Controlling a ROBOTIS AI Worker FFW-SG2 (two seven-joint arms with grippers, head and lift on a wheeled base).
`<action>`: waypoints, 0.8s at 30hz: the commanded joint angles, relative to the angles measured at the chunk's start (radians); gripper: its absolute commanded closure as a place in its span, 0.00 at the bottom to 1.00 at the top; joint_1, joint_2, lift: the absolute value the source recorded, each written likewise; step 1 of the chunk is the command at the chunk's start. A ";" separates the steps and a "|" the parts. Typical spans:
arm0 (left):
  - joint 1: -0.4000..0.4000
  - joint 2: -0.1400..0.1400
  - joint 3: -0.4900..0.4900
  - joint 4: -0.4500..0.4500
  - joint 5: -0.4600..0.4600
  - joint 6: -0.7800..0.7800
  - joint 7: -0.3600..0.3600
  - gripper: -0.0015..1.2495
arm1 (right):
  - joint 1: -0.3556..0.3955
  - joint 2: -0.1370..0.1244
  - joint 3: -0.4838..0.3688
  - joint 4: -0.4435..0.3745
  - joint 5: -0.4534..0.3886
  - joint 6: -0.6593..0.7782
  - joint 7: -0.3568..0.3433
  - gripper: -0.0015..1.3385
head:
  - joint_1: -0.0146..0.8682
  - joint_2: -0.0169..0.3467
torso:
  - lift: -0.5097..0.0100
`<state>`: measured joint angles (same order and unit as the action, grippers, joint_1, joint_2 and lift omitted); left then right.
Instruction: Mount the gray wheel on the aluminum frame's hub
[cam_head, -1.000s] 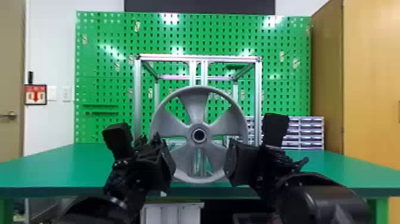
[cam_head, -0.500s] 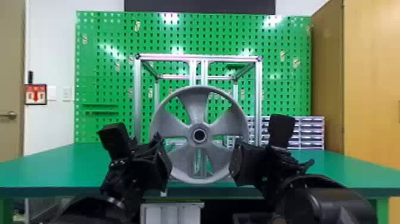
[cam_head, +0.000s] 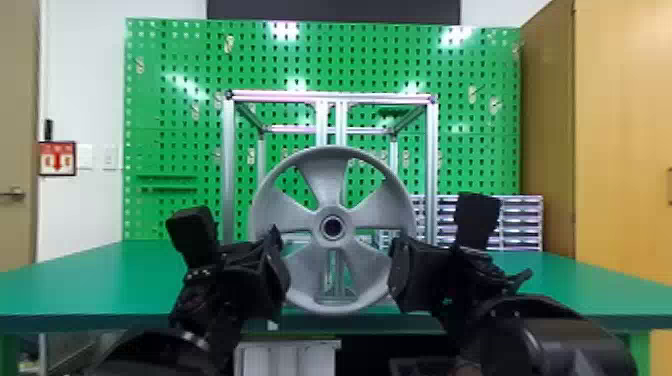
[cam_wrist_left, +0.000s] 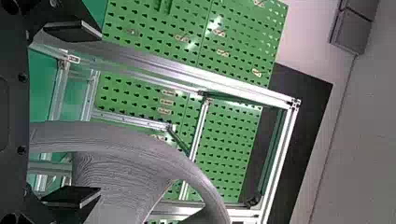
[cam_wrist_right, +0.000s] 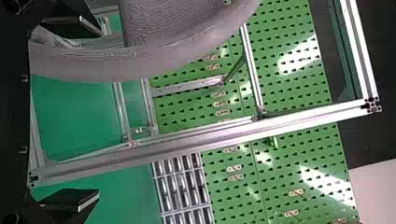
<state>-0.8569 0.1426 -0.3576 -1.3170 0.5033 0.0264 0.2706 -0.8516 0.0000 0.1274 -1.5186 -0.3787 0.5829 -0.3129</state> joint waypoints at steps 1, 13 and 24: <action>-0.002 0.000 -0.003 -0.001 0.006 0.001 -0.001 0.06 | 0.000 0.001 0.000 0.000 -0.002 -0.005 0.000 0.01 | 0.01 0.06 | 0.02; -0.002 0.000 -0.004 -0.001 0.007 0.001 -0.004 0.01 | 0.005 0.001 0.000 0.000 -0.002 -0.015 0.000 0.00 | 0.01 0.06 | 0.02; 0.002 0.000 -0.003 -0.021 0.000 0.012 -0.005 0.01 | 0.012 0.001 0.001 -0.014 -0.003 -0.017 0.000 0.00 | 0.01 0.06 | 0.02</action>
<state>-0.8588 0.1426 -0.3643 -1.3285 0.5081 0.0286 0.2652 -0.8437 0.0000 0.1287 -1.5225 -0.3806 0.5650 -0.3129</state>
